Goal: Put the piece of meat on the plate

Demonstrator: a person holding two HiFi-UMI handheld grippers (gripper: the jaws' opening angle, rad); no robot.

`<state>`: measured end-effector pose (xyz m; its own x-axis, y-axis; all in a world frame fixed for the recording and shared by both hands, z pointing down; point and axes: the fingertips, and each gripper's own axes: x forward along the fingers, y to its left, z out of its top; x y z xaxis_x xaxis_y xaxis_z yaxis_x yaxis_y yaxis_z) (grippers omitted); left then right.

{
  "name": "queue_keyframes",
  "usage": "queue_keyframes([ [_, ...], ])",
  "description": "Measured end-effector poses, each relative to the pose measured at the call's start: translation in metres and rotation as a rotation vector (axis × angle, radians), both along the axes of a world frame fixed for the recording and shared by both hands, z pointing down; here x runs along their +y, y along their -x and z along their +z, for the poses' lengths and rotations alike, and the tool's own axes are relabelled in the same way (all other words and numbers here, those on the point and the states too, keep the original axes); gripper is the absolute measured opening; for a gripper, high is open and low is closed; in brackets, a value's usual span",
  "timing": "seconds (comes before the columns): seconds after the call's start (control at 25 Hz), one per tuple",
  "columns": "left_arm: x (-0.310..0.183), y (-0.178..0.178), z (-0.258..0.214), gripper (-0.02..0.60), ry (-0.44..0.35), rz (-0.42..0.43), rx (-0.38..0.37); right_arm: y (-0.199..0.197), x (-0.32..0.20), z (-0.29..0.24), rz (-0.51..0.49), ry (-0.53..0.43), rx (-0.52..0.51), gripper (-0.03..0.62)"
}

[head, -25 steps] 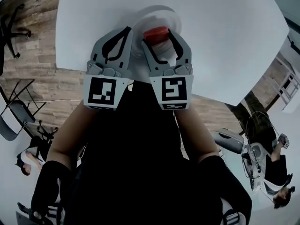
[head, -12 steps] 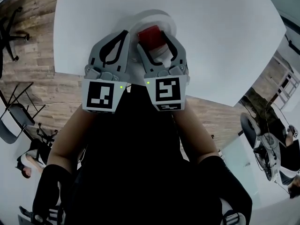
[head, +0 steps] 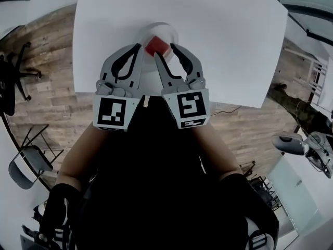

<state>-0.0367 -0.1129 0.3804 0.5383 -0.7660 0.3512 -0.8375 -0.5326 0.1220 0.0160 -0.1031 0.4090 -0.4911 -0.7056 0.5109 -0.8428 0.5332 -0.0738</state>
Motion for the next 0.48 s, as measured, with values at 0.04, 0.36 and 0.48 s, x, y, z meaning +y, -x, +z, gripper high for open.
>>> queue_keyframes([
  [0.04,0.0,0.003,-0.012,0.005,-0.029,0.011,0.008,-0.002,0.0,-0.011,0.026,-0.031,-0.013,0.141],
  [0.36,0.024,0.0,-0.088,0.005,-0.187,0.102,0.052,-0.014,0.017,-0.107,0.143,-0.314,-0.02,0.004],
  [0.48,0.026,-0.004,-0.116,0.005,-0.253,0.129,0.075,-0.017,0.024,-0.149,0.175,-0.43,-0.065,0.003],
])
